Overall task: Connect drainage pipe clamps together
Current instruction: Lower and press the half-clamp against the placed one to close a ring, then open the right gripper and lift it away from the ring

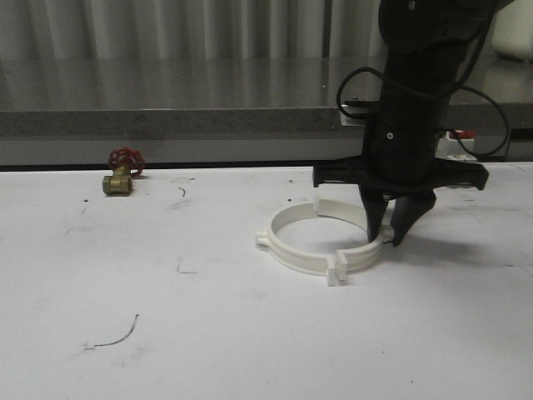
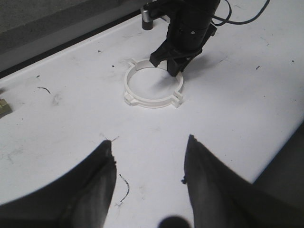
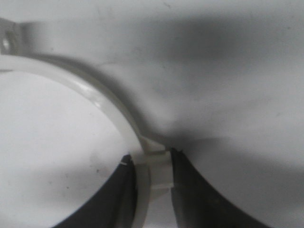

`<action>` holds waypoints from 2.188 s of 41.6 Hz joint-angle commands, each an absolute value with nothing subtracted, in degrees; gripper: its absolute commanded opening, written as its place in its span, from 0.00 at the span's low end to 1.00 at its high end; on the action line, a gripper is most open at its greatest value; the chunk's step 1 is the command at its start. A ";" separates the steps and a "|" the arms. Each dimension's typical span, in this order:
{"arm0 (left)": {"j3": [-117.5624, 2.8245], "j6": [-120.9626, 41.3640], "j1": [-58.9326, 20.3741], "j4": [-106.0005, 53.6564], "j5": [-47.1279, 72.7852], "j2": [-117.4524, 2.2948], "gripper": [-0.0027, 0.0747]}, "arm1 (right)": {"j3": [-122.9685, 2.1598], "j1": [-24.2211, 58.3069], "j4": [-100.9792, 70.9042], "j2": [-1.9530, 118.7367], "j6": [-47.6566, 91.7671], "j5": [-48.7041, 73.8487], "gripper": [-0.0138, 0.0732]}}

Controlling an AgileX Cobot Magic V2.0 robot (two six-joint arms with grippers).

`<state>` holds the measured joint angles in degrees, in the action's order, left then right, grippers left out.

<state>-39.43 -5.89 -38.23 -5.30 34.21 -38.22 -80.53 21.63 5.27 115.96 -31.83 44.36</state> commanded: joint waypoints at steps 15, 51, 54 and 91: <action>-40.85 -5.80 -38.14 -6.04 30.18 -38.04 0.47 | -81.89 22.17 3.60 113.62 -31.79 43.37 0.36; -40.85 -5.80 -38.14 -6.04 30.18 -38.04 0.47 | -81.89 22.26 3.30 110.14 -31.73 41.83 0.55; -40.85 -5.80 -38.14 -6.04 30.18 -38.04 0.47 | -81.89 21.95 4.71 107.69 -31.04 42.29 0.55; -40.85 -5.80 -38.14 -6.04 30.18 -38.04 0.47 | -47.82 16.10 -2.35 46.58 0.95 32.02 0.55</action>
<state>-39.43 -5.89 -38.23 -5.30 34.21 -38.22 -50.54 16.41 -1.68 52.51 0.00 36.77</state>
